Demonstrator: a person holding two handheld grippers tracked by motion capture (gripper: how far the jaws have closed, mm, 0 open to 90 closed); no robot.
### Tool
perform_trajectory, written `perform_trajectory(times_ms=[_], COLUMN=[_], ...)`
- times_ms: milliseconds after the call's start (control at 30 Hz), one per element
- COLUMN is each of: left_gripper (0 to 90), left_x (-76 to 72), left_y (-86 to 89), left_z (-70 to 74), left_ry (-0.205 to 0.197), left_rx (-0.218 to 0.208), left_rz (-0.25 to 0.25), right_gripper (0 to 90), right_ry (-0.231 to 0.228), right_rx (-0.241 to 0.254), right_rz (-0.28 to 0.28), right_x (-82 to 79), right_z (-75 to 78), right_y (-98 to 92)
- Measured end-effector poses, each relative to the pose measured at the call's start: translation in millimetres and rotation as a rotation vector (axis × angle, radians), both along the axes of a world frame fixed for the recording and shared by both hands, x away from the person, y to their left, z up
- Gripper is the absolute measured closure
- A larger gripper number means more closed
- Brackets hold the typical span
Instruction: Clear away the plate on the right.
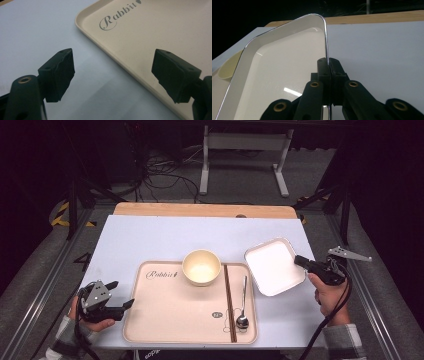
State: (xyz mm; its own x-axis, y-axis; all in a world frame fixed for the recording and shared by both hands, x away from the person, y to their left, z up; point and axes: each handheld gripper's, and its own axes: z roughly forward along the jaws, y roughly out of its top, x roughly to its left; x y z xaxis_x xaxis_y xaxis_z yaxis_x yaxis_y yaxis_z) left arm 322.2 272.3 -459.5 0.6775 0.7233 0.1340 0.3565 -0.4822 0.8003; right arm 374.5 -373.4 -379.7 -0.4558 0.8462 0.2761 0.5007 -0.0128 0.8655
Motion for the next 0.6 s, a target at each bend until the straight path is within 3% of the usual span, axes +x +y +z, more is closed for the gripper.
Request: perform_trajectory(times_ms=[233, 600], left_gripper=[19.4, 19.4], left_x=[-0.8, -6.3], left_y=[-0.4, 2.6], left_z=[-0.1, -0.7], left_ry=[-0.001, 0.0], left_rx=[0.003, 0.006], left_rz=[-0.001, 0.014], right_gripper=[89.2, 89.2], right_ry=[-0.045, -0.059], right_rx=[-0.017, -0.024], right_rz=[0.081, 0.215], right_x=[1.1, 10.9], right_z=[10.3, 13.7], right_y=[35.7, 87.4])
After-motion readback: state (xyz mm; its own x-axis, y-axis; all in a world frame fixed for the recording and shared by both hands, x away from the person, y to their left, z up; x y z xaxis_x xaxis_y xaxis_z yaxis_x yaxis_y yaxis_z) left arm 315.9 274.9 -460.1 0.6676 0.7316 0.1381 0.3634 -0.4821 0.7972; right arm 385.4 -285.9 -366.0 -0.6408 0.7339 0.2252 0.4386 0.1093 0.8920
